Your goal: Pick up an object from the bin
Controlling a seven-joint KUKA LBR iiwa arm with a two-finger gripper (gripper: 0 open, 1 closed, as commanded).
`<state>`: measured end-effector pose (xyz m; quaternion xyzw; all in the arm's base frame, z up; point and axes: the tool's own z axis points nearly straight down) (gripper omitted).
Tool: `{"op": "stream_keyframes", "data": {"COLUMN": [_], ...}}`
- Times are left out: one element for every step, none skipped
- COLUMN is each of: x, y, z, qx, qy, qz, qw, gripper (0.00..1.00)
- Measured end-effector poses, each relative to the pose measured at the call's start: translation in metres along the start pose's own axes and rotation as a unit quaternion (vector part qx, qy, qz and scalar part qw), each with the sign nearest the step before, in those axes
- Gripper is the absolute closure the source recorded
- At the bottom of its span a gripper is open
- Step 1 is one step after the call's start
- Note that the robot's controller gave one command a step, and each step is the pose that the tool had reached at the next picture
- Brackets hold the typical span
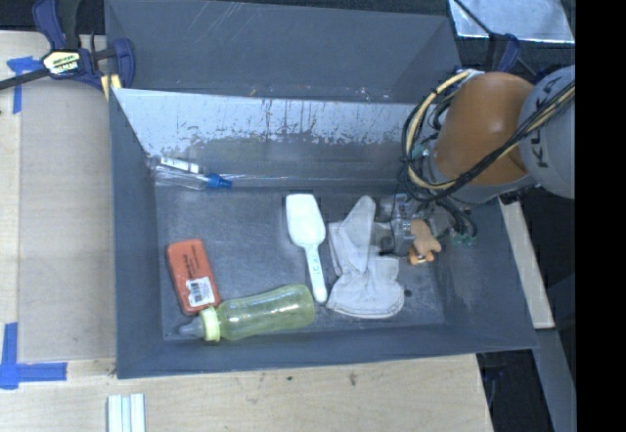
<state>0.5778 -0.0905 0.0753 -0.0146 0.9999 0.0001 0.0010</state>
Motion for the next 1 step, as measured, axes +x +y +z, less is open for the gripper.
{"op": "stream_keyframes", "data": {"x": [0.0002], "y": [-0.0001], "z": [-0.0013], "qx": [0.000], "qy": [0.0007], "qz": [0.000], "qw": [1.0000], "gripper": [1.00]}}
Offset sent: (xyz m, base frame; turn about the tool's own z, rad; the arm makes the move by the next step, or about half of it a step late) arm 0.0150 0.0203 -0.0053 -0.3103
